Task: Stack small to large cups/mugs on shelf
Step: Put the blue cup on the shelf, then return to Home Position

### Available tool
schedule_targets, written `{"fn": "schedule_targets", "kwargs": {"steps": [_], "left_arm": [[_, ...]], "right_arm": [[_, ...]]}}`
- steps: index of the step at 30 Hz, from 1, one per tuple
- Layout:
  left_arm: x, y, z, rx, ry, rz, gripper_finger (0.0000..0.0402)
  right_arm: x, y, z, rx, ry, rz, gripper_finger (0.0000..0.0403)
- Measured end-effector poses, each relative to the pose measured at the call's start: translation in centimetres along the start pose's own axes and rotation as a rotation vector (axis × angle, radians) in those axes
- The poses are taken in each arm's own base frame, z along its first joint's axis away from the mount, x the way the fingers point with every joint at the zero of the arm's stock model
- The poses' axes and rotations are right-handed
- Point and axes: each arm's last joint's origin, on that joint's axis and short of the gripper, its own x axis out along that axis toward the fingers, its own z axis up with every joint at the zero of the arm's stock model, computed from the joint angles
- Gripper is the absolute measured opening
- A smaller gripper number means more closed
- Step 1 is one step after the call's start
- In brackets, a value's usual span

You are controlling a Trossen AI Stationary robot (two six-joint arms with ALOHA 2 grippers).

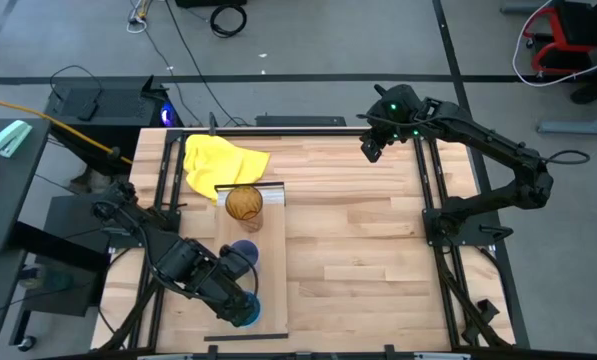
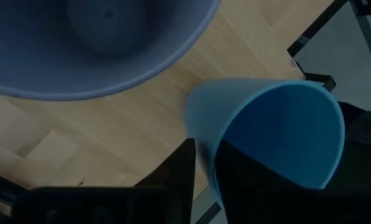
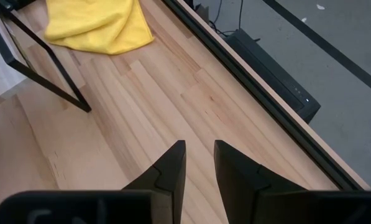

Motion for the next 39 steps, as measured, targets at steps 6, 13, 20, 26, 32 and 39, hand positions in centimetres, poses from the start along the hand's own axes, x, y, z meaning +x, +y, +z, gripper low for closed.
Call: {"fn": "schedule_targets", "kwargs": {"steps": [6,13,20,26,32,39], "left_arm": [[-1.5,-0.1,0.0,-0.02,-0.012,-0.046,0.0084],[-3.1,-0.1,-0.3,-0.038,-0.037,-0.061,0.0097],[-4.4,0.2,-0.5,-0.063,-0.035,-0.046,0.0096],[-6.2,0.4,-0.4,-0.08,-0.049,-0.078,0.0095],[-8.4,0.7,0.0,-0.087,-0.136,-0.118,0.0089],[-12.0,0.9,0.6,0.014,-0.314,-0.225,0.0068]], "right_arm": [[0.0,0.0,0.0,0.0,0.0,0.0,0.0091],[0.0,0.0,0.0,-0.001,0.0,0.001,0.0091],[0.0,0.1,0.0,-0.002,0.003,0.002,0.0091],[0.0,0.1,-0.1,-0.002,0.006,0.005,0.0091],[0.0,0.1,-0.1,-0.002,0.006,0.005,0.0091],[0.0,0.1,-0.1,0.024,0.008,0.023,0.0091]]}}
